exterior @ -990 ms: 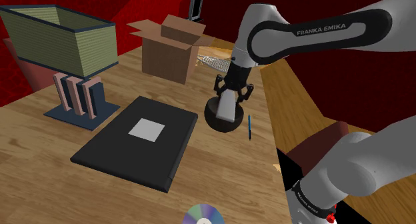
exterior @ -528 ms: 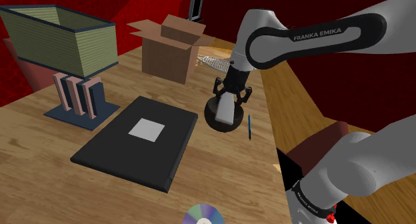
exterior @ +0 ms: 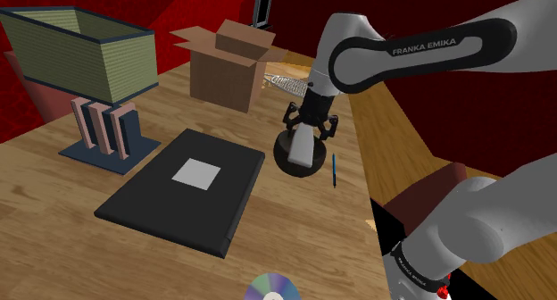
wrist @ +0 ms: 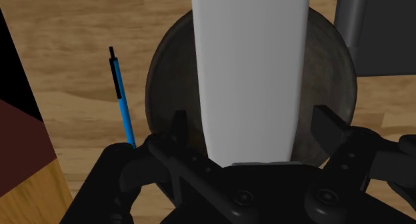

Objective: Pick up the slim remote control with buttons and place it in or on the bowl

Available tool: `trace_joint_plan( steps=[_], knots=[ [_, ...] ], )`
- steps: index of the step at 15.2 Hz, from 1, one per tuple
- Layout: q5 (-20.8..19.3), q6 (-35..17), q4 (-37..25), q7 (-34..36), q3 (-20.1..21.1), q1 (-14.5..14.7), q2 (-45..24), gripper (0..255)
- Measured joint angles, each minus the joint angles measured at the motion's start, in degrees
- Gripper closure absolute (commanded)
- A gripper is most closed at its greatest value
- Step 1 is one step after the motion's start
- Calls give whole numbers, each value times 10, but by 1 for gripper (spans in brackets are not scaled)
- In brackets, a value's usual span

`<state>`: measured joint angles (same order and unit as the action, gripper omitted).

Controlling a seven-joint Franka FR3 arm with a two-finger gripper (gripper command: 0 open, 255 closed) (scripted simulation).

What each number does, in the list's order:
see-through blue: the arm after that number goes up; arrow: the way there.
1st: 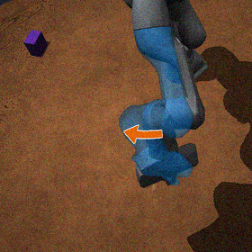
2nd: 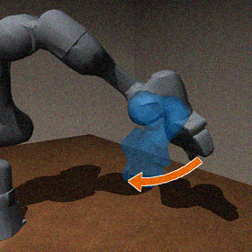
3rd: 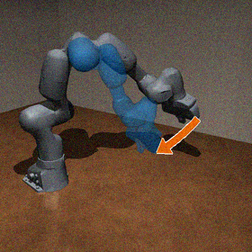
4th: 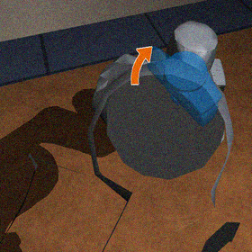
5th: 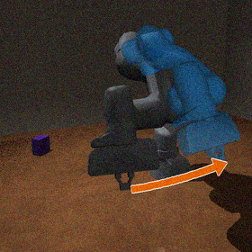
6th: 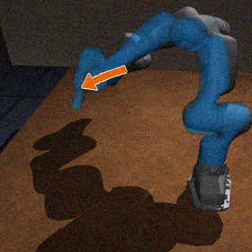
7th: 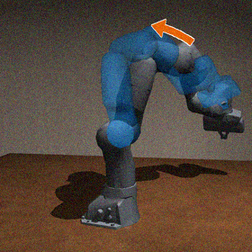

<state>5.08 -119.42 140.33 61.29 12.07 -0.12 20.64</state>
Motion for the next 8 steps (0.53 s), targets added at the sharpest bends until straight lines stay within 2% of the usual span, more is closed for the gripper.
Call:
trace_joint_plan(
  steps=[4,8],
  knots=[
    [0,60,-40,-2,-5,-1,21,0],
    [-1,77,-55,-1,-6,-1,22,0]
  ],
)
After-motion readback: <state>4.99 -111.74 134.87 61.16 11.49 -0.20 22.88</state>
